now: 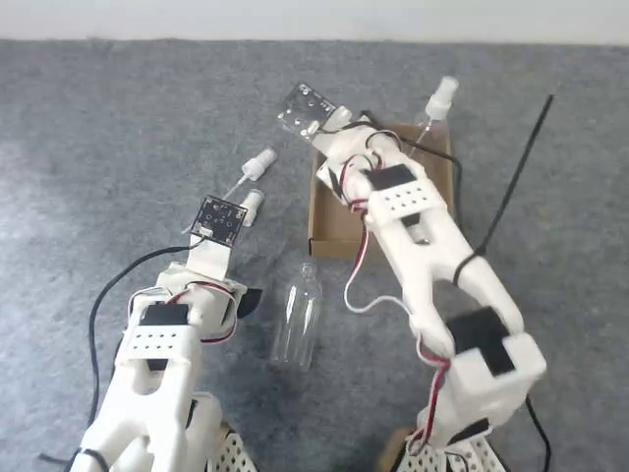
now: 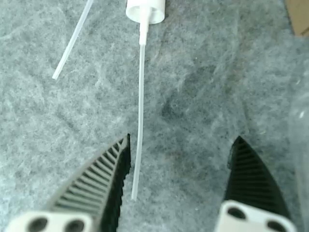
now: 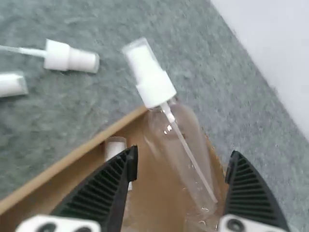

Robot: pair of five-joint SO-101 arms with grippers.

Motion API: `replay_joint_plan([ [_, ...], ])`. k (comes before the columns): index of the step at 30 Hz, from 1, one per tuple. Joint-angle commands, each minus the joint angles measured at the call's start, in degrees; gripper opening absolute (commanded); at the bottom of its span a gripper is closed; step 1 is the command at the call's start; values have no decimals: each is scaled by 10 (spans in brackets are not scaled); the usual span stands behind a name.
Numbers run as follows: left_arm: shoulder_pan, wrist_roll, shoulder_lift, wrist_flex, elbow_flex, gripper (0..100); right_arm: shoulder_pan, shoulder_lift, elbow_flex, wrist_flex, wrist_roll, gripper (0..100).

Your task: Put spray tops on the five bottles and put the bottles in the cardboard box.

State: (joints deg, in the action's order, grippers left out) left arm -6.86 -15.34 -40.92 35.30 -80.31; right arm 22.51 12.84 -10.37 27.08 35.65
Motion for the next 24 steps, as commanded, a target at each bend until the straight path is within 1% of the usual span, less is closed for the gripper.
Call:
replay_joint_plan([
  [1, 2, -6, -18, 4, 3, 306, -12, 21, 50, -29, 10, 257],
  [7, 2, -6, -18, 4, 3, 306, -12, 72, 72, -65, 10, 257],
  [15, 2, -6, -18, 4, 3, 306, -13, 123, 118, -65, 11, 257],
  [20, 2, -6, -18, 4, 3, 306, -13, 148, 142, -65, 56, 257],
  [24, 2, -6, -18, 4, 3, 306, -16, 155, 153, -65, 58, 256],
])
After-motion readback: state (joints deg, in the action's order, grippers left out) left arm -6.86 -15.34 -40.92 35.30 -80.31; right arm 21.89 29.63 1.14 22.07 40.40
